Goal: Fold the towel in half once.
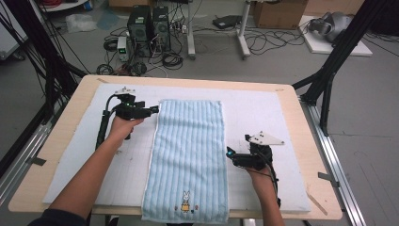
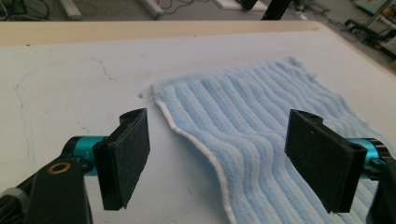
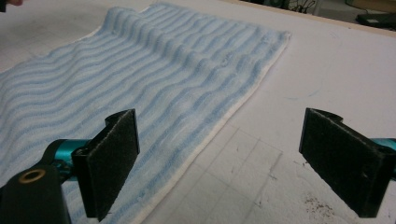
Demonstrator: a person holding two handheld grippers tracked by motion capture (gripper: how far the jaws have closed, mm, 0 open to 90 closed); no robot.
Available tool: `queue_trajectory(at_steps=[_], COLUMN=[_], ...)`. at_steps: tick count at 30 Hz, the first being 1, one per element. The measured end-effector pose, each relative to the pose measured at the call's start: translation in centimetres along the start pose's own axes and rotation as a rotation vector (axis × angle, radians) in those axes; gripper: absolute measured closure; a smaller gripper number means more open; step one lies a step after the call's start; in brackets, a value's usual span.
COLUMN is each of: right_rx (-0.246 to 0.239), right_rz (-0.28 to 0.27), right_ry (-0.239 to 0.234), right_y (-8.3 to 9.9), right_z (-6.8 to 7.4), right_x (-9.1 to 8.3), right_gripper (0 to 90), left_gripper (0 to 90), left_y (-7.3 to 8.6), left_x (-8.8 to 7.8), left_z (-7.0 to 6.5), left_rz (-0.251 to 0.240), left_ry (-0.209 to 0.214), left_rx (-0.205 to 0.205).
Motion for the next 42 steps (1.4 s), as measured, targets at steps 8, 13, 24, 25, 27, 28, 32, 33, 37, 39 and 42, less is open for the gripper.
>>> queue_trajectory(at_steps=[8, 13, 24, 25, 27, 28, 32, 33, 37, 39, 42], right_rx=[0.002, 0.008, 0.019, 0.022, 0.027, 0.032, 0.04, 0.04, 0.031, 0.033, 0.057], right_rz=[-0.001, 0.006, 0.053, 0.072, 0.091, 0.106, 0.162, 0.175, 0.218, 0.232, 0.244], right_ry=[-0.002, -0.004, 0.016, 0.026, 0.037, 0.045, 0.052, 0.053, 0.056, 0.05, 0.073], right_y=[0.0, 0.1, -0.3, -0.6, -1.2, -1.5, -2.7, -3.0, -4.2, -4.7, -5.1], right_z=[0.0, -0.1, -0.2, -0.3, -0.6, -0.8, -1.5, -1.6, -2.0, -2.3, -3.0], right_x=[0.1, 0.1, 1.6, 2.1, 3.0, 3.6, 6.3, 6.9, 9.0, 10.0, 11.3], right_gripper=[11.5, 11.5, 11.5, 11.5, 11.5, 11.5, 11.6, 11.5, 14.1, 23.2, 39.0], left_gripper=[28.0, 32.5, 48.3, 50.0, 53.8, 56.7, 70.6, 75.4, 84.1, 84.6, 85.0], left_y=[0.9, 1.7, 2.7, 2.8, 2.8, 2.8, 2.8, 2.8, 2.9, 2.9, 2.9], left_x=[2.6, 3.5, 4.8, 4.9, 4.8, 4.8, 4.9, 4.9, 5.0, 5.0, 5.0], left_z=[0.0, -0.1, -0.7, -0.8, -0.9, -0.9, -1.1, -1.2, -1.4, -1.1, -0.9], left_rz=[0.069, 0.105, 0.17, 0.173, 0.179, 0.179, 0.176, 0.178, 0.173, 0.166, 0.157], left_ry=[-0.039, -0.051, -0.088, -0.094, -0.107, -0.106, -0.074, -0.064, -0.048, -0.035, -0.019], left_rx=[0.007, 0.022, 0.138, 0.15, 0.18, 0.183, 0.203, 0.206, 0.185, 0.14, 0.093])
Point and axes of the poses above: each handheld gripper's, and its own axes: x roughly forward along the jaws, y roughly out of its underside, z roughly to its left, the point moved 5 cm from there along x, roughly forward along the jaws, and after that the axes turned 5 degrees about x, right-handed, at the moved point
